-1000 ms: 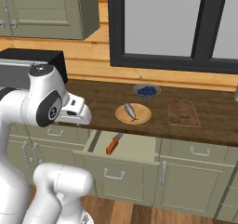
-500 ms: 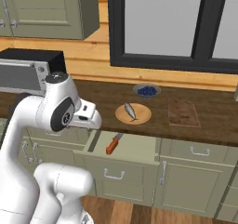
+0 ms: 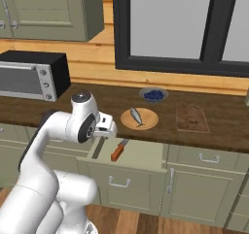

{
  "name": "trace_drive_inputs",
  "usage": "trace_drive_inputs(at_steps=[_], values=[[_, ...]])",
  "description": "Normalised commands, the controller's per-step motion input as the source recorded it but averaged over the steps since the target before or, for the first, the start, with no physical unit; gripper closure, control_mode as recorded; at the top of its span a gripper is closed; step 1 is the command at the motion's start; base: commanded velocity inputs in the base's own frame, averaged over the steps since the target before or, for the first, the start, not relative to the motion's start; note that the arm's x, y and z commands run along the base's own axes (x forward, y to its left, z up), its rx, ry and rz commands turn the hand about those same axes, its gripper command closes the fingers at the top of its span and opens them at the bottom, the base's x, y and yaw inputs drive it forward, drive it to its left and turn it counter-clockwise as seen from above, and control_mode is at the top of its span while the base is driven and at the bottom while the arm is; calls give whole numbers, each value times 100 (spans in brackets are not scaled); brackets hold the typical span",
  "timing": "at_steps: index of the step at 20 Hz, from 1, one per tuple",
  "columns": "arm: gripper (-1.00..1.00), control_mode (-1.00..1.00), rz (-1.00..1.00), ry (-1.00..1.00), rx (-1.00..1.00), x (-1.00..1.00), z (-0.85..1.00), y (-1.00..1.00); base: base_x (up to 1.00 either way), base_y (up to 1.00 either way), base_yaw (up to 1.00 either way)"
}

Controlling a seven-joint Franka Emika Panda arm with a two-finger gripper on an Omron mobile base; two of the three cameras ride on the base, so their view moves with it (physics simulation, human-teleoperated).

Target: Pick up the knife from the drawer and place it on the cutting board. Then place the meat from the plate to the cutting board.

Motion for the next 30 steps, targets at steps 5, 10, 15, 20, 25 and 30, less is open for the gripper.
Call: trace_drive_inputs(at_steps=[5, 10, 15, 20, 25, 30], values=[[-100, -100, 0, 6, 0, 72, -57, -1, 0, 0, 0], [-100, -100, 0, 1, -2, 45, -72, -2, 0, 0, 0], [-100, -100, 0, 1, 0, 23, -66, -9, 0, 0, 0], [-100, -100, 0, 1, 0, 0, -40, -17, 0, 0, 0], [-100, -100, 0, 1, 0, 0, -31, 0, 0, 0, 0], [-100, -100, 0, 7, 0, -17, -20, 0, 0, 0, 0]])
